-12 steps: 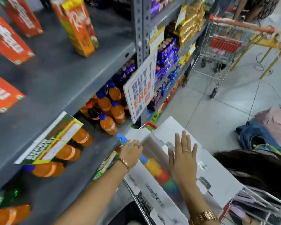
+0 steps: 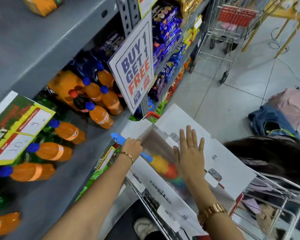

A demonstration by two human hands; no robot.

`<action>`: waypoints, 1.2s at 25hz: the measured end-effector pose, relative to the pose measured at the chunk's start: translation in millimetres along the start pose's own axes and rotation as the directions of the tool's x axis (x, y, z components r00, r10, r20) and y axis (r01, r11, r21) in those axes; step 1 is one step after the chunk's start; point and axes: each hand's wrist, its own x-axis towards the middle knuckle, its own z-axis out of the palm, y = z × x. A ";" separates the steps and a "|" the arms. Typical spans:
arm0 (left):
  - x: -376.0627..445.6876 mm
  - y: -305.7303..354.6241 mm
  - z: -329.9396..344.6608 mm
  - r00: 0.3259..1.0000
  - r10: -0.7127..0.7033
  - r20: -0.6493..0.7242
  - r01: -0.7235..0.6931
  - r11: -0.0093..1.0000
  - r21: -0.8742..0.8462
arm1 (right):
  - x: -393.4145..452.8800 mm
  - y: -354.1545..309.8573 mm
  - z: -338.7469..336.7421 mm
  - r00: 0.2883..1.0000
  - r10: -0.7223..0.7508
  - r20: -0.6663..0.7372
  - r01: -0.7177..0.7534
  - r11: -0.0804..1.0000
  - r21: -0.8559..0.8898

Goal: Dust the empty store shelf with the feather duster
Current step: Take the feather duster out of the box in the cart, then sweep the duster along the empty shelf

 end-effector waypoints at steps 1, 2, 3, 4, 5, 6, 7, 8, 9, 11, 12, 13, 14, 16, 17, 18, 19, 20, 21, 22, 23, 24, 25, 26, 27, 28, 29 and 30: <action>-5.3 -0.5 -5.6 0.999 0.017 -0.036 -0.016 1.000 0.018 | 0.8 0.0 -3.2 1.000 0.006 -0.007 -0.006 1.000 0.003; -12.4 -2.9 -14.7 0.997 0.032 -0.071 -0.028 0.998 0.052 | 2.6 -1.9 -9.1 1.000 0.008 -0.016 -0.008 1.000 0.014; -19.5 -5.6 -25.1 0.994 0.047 -0.099 -0.038 0.995 0.088 | 4.6 -4.0 -14.6 1.000 0.013 -0.022 -0.013 1.000 0.025; -26.9 -9.7 -37.3 0.992 0.052 -0.114 -0.039 0.993 0.108 | 7.8 -6.6 -21.1 1.000 0.016 -0.025 -0.015 0.999 0.038; -35.8 -14.9 -51.1 0.990 0.066 -0.125 -0.051 0.992 0.120 | 10.9 -10.8 -29.5 1.000 0.016 -0.026 -0.015 0.999 0.047; -45.6 -20.6 -65.9 0.987 0.082 -0.137 -0.064 0.990 0.129 | 14.3 -15.8 -38.7 1.000 0.009 -0.030 -0.008 0.999 0.050; -56.7 -27.2 -82.4 0.984 0.091 -0.152 -0.069 0.987 0.146 | 18.2 -21.8 -49.4 0.999 0.001 -0.045 0.002 0.999 0.049; -68.1 -32.9 -99.0 0.981 0.096 -0.169 -0.069 0.985 0.159 | 21.3 -27.7 -59.5 0.998 -0.004 -0.059 0.007 0.999 0.045; -81.8 -39.2 -116.8 0.977 0.094 -0.194 -0.060 0.983 0.175 | 23.8 -34.7 -72.1 0.997 -0.009 -0.071 0.012 0.999 0.045; -110.0 -52.0 -154.1 0.966 0.085 -0.243 -0.029 0.974 0.224 | 30.1 -52.2 -102.7 0.993 -0.033 -0.112 0.040 0.997 0.060; -124.1 -58.8 -173.3 0.958 0.086 -0.275 -0.017 0.969 0.245 | 35.3 -62.7 -119.6 0.988 -0.041 -0.146 0.052 0.996 0.068; -140.7 -65.4 -193.2 0.945 0.095 -0.313 -0.013 0.967 0.254 | 41.4 -73.4 -138.0 0.984 -0.044 -0.174 0.059 0.995 0.080; -158.6 -70.6 -211.4 0.934 0.110 -0.339 -0.018 0.965 0.263 | 46.6 -84.9 -156.4 0.978 -0.050 -0.204 0.070 0.993 0.091; -194.3 -83.2 -247.2 0.915 0.142 -0.376 -0.013 0.945 0.326 | 61.3 -108.2 -192.4 0.953 -0.090 -0.288 0.123 0.987 0.100; -213.6 -88.9 -265.5 0.892 0.167 -0.421 0.007 0.924 0.382 | 68.6 -119.5 -210.5 0.939 -0.110 -0.326 0.148 0.984 0.096; -235.0 -94.7 -283.8 0.857 0.188 -0.480 0.039 0.905 0.424 | 74.4 -131.0 -230.1 0.926 -0.131 -0.353 0.174 0.980 0.092; -257.3 -100.9 -302.1 0.839 0.184 -0.513 0.080 0.890 0.449 | 79.4 -142.8 -251.2 0.911 -0.154 -0.383 0.203 0.975 0.092; -279.2 -108.1 -320.6 0.838 0.174 -0.517 0.109 0.875 0.472 | 83.7 -155.8 -275.3 0.891 -0.175 -0.418 0.233 0.968 0.091; -299.8 -113.4 -335.5 0.833 0.184 -0.521 0.118 0.862 0.493 | 86.2 -166.7 -298.4 0.872 -0.186 -0.452 0.253 0.963 0.091; -323.5 -118.0 -348.8 0.824 0.187 -0.534 0.132 0.854 0.503 | 86.1 -179.1 -321.3 0.847 -0.190 -0.496 0.272 0.957 0.097; -350.2 -123.7 -364.8 0.805 0.183 -0.564 0.164 0.846 0.508 | 86.6 -193.1 -345.4 0.812 -0.196 -0.550 0.302 0.947 0.109; -372.6 -126.9 -379.4 0.774 0.184 -0.606 0.205 0.833 0.514 | 86.5 -203.9 -365.0 0.779 -0.187 -0.598 0.325 0.937 0.130; -396.9 -131.0 -392.8 0.728 0.174 -0.663 0.269 0.817 0.510 | 86.3 -218.3 -386.9 0.744 -0.178 -0.644 0.357 0.921 0.157; -420.0 -134.0 -404.3 0.679 0.161 -0.716 0.335 0.800 0.497 | 85.3 -233.4 -407.8 0.706 -0.168 -0.688 0.394 0.900 0.185; -443.7 -137.5 -414.1 0.649 0.132 -0.749 0.375 0.801 0.466 | 83.8 -251.3 -429.2 0.674 -0.142 -0.725 0.431 0.872 0.230; -465.7 -142.2 -420.6 0.620 0.105 -0.778 0.404 0.807 0.431 | 80.2 -270.2 -448.9 0.643 -0.112 -0.757 0.472 0.837 0.277; -490.1 -147.5 -425.7 0.586 0.060 -0.808 0.440 0.813 0.380 | 74.6 -289.6 -466.2 0.620 -0.086 -0.780 0.514 0.795 0.321; -514.6 -154.6 -430.2 0.527 0.002 -0.850 0.496 0.811 0.309 | 68.6 -306.5 -479.5 0.604 -0.062 -0.794 0.549 0.755 0.359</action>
